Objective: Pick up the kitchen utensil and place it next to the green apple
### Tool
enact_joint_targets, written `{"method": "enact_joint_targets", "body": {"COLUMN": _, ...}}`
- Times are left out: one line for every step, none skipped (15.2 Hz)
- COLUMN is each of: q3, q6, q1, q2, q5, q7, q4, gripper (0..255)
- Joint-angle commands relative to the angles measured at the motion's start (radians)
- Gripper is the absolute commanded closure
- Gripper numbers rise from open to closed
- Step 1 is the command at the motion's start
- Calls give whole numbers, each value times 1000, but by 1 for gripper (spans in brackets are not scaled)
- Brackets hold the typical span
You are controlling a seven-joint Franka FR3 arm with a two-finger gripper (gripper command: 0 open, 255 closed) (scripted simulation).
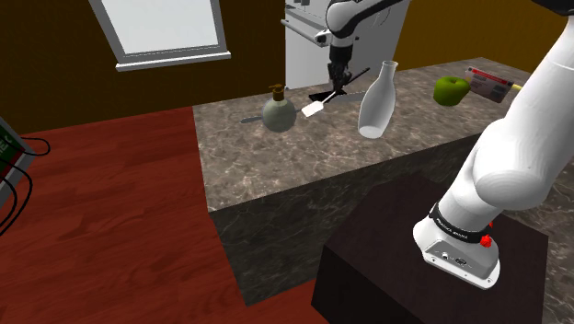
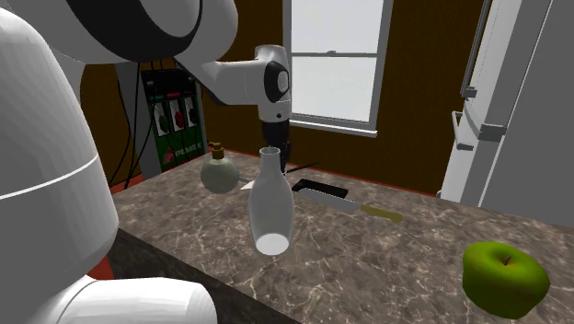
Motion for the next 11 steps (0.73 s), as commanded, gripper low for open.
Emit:
{"method": "enact_joint_targets", "body": {"q3": 1, "q6": -29, "q1": 1, "q2": -11, "q5": -4, "q7": 1, "q4": 18, "gripper": 255}}
{"method": "enact_joint_targets", "body": {"q3": 1, "q6": -42, "q1": 1, "q2": -16, "q5": -5, "q7": 2, "q4": 27, "gripper": 255}}
{"method": "enact_joint_targets", "body": {"q3": 2, "q6": -55, "q1": 1, "q2": -20, "q5": -6, "q7": 2, "q4": 36, "gripper": 255}}
{"method": "enact_joint_targets", "body": {"q3": 2, "q6": -68, "q1": 2, "q2": -24, "q5": -7, "q7": 2, "q4": 46, "gripper": 255}}
{"method": "enact_joint_targets", "body": {"q3": 2, "q6": -82, "q1": 2, "q2": -27, "q5": -8, "q7": 3, "q4": 55, "gripper": 255}}
{"method": "enact_joint_targets", "body": {"q3": 3, "q6": -95, "q1": 2, "q2": -31, "q5": -9, "q7": 3, "q4": 65, "gripper": 255}}
{"method": "enact_joint_targets", "body": {"q3": 3, "q6": -108, "q1": 3, "q2": -34, "q5": -10, "q7": 3, "q4": 75, "gripper": 255}}
{"method": "enact_joint_targets", "body": {"q3": 4, "q6": -121, "q1": 3, "q2": -37, "q5": -11, "q7": 3, "q4": 86, "gripper": 255}}
{"method": "enact_joint_targets", "body": {"q3": 4, "q6": -134, "q1": 3, "q2": -40, "q5": -12, "q7": 3, "q4": 96, "gripper": 255}}
{"method": "enact_joint_targets", "body": {"q3": 5, "q6": -147, "q1": 4, "q2": -42, "q5": -12, "q7": 3, "q4": 107, "gripper": 255}}
{"method": "enact_joint_targets", "body": {"q3": 5, "q6": -161, "q1": 4, "q2": -45, "q5": -13, "q7": 3, "q4": 118, "gripper": 255}}
